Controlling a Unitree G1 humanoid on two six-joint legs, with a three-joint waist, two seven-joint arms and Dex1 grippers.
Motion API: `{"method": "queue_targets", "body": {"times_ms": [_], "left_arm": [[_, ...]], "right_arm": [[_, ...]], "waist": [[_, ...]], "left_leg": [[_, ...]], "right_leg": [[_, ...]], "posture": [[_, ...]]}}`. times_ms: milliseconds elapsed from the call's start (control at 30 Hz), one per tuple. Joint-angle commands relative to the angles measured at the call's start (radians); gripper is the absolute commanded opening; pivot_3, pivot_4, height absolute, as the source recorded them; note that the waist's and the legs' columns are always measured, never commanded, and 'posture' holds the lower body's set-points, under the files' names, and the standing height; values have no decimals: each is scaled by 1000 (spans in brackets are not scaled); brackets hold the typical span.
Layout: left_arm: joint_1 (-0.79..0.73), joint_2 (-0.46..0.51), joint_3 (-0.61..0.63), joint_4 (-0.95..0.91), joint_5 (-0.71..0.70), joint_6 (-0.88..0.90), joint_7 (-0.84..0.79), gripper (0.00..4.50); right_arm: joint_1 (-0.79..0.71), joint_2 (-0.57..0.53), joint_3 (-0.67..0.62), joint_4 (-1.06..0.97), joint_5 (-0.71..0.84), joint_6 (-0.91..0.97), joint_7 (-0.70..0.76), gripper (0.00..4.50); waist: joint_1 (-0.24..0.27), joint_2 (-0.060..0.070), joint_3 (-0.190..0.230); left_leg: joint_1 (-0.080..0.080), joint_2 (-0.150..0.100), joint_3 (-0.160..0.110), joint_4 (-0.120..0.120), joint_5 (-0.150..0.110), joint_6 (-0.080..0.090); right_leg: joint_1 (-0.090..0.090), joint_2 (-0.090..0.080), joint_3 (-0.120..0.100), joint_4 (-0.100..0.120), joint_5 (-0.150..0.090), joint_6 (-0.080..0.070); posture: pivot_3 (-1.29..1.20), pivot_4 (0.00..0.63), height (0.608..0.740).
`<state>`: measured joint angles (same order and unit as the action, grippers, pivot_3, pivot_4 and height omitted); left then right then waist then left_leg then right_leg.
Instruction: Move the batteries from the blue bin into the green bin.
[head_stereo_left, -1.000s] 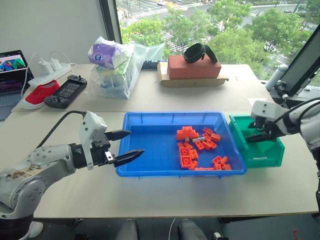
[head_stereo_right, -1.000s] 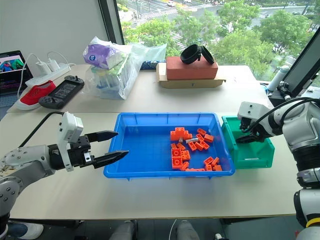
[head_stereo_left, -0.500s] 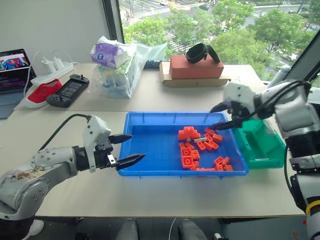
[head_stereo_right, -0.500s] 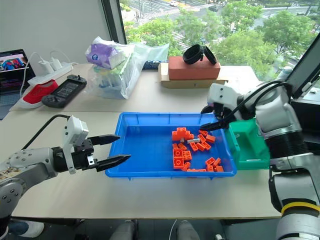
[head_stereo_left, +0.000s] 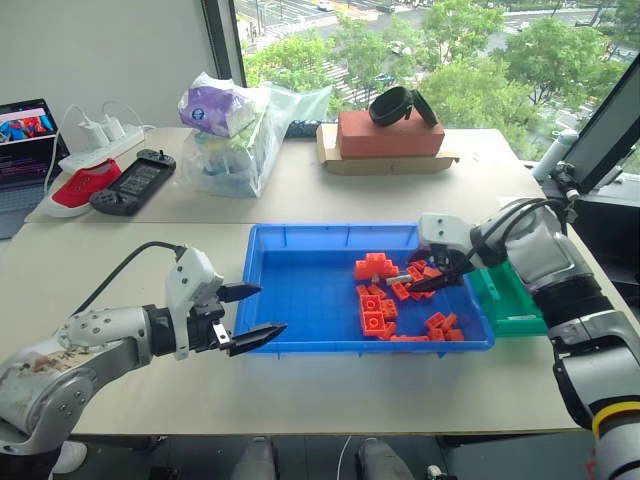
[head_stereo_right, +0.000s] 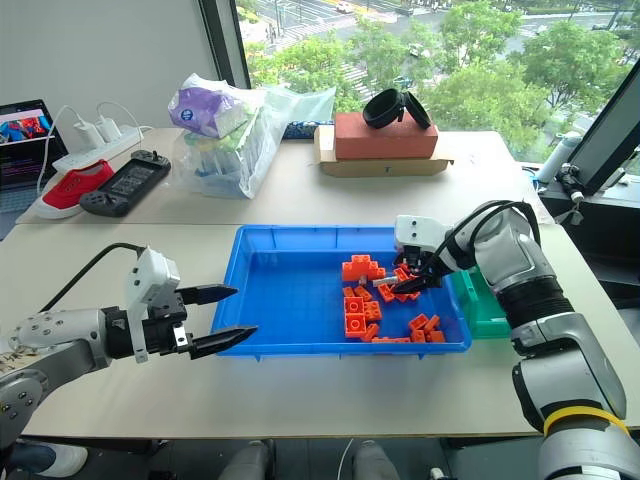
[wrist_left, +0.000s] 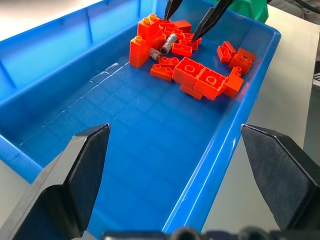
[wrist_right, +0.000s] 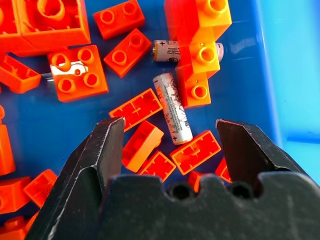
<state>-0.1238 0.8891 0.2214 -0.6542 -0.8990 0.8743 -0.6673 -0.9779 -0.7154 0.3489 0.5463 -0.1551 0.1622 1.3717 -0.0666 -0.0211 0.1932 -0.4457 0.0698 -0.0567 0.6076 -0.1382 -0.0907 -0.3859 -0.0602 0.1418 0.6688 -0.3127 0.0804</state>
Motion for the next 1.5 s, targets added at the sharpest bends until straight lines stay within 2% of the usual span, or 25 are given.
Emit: {"method": "queue_targets", "body": {"times_ms": [33, 500, 600, 700, 767, 900, 1200, 1333, 1500], "left_arm": [[-1, 8, 21, -29, 10, -23, -4, 4500], [0, -1, 8, -26, 33, -36, -4, 4500], [-2, -2, 5, -25, 39, -40, -3, 4500], [-5, 0, 6, -18, 47, -43, -3, 4500], [-5, 1, 8, -18, 48, -43, -5, 4500], [-3, 4, 13, -17, 51, -44, -7, 4500], [-12, -1, 4, -18, 46, -42, -7, 4500], [-40, -16, -20, -5, 46, -48, -16, 4500], [-88, -41, -51, 42, 64, -64, -33, 4500]], "right_arm": [[-33, 6, 4, 26, -26, -43, -21, 2503], [-40, 43, 10, 78, -38, -51, -36, 2503], [-41, 51, 20, 90, -45, -54, -32, 1778], [-29, 51, 34, 90, -54, -70, -19, 734], [-23, 46, 39, 86, -61, -69, -7, 277], [-13, 32, 31, 60, -61, -67, 14, 278], [-89, -65, -126, -31, 75, 65, 81, 278], [-129, -177, -188, 27, 75, 76, 45, 278], [-137, -293, -219, 207, 39, 30, -35, 278]], "waist": [[-1, 0, 0], [-3, 0, 0], [-3, 0, 0], [-4, 0, 0], [-4, 0, 0], [-3, 0, 0], [-2, 0, 0], [3, 0, 0], [5, 0, 0]], "left_leg": [[0, 0, 0, 0, 0, 0], [0, 0, 0, 0, 0, 0], [0, 0, 0, 0, 0, 0], [0, 0, 0, 0, 0, 0], [0, 0, 0, 0, 0, 0], [0, 0, 0, 0, 0, 0], [0, 0, 0, 0, 0, 0], [0, 0, 0, 0, 0, 0], [0, 0, 0, 0, 0, 0]], "right_leg": [[0, 0, 0, 0, 0, 0], [0, 0, 0, 0, 0, 0], [0, 0, 0, 1, 0, 0], [0, 0, 0, 1, 0, 0], [0, 0, 0, 1, 0, 0], [0, 0, 0, 1, 0, 0], [0, 0, 0, 1, 0, 0], [0, 0, 0, 0, 0, 0], [1, 0, 0, -3, 0, 0]], "posture": [[0, 150, 740], [0, 150, 740], [0, 150, 740], [0, 150, 740], [0, 150, 740], [0, 150, 740], [0, 150, 740], [0, 150, 740], [0, 150, 740]]}}
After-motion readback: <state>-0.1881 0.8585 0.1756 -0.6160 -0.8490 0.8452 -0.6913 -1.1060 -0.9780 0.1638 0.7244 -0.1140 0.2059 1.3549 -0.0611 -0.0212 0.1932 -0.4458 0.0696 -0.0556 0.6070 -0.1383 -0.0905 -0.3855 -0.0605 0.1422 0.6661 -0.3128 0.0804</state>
